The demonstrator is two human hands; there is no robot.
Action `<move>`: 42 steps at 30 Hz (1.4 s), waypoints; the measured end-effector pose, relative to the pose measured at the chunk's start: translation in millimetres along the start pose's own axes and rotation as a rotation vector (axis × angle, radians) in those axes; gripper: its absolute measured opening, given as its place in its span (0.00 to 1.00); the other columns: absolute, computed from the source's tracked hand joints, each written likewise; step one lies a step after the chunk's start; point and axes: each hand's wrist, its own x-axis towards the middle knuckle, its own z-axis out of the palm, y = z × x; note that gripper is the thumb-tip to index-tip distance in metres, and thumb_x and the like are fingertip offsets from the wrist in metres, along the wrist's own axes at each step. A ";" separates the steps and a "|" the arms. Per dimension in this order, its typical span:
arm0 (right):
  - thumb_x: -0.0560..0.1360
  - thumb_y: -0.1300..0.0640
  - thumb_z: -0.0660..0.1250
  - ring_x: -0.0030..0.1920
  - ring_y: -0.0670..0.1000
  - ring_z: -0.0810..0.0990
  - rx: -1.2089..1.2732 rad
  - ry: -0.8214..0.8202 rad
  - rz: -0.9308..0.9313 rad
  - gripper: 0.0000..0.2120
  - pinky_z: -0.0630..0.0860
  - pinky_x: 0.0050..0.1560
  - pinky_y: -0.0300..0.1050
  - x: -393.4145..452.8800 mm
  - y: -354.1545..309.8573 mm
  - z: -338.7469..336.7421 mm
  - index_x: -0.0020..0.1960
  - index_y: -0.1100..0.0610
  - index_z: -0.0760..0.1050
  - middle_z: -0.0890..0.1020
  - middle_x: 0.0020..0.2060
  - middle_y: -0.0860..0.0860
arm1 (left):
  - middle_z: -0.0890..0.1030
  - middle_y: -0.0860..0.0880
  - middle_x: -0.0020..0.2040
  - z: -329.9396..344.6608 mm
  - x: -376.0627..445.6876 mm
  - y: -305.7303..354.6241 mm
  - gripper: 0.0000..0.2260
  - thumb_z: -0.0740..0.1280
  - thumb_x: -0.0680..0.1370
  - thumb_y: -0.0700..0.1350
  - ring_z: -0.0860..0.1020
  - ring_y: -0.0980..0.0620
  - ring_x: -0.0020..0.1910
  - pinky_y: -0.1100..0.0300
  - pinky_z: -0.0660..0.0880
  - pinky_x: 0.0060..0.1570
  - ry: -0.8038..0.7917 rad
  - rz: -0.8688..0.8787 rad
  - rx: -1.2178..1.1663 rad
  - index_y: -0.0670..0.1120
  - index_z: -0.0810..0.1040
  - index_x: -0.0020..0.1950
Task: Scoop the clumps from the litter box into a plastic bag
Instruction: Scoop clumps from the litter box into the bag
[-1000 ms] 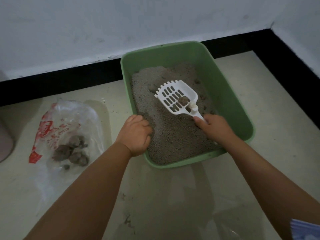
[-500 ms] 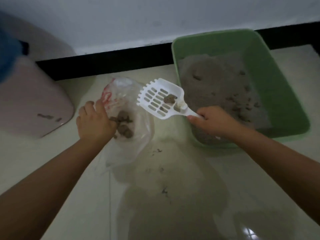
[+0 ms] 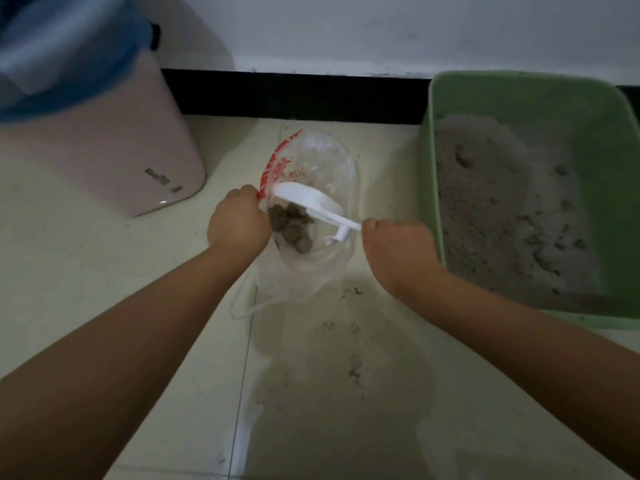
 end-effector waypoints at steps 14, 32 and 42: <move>0.77 0.43 0.58 0.42 0.58 0.74 0.272 -0.099 0.636 0.21 0.63 0.38 0.44 -77.0 178.9 -6.9 0.50 0.61 0.75 0.72 0.38 0.56 | 0.79 0.40 0.34 38.5 -32.0 111.6 0.16 0.56 0.71 0.43 0.78 0.40 0.35 0.52 0.78 0.37 0.117 1.060 -0.051 0.37 0.81 0.38; 0.76 0.46 0.60 0.22 0.49 0.70 0.171 -0.828 0.601 0.21 0.68 0.31 0.40 -124.9 303.0 15.8 0.32 0.59 0.69 0.73 0.23 0.52 | 0.71 0.52 0.21 85.9 -16.5 174.2 0.16 0.55 0.67 0.50 0.72 0.52 0.23 0.65 0.56 0.32 0.053 1.565 0.209 0.49 0.72 0.21; 0.78 0.42 0.54 0.20 0.47 0.72 0.495 -0.709 0.539 0.21 0.68 0.27 0.38 -106.0 269.5 71.1 0.42 0.60 0.72 0.73 0.24 0.52 | 0.72 0.47 0.26 97.3 -12.8 165.2 0.13 0.55 0.67 0.47 0.61 0.49 0.34 0.57 0.55 0.34 0.090 1.595 0.100 0.44 0.73 0.26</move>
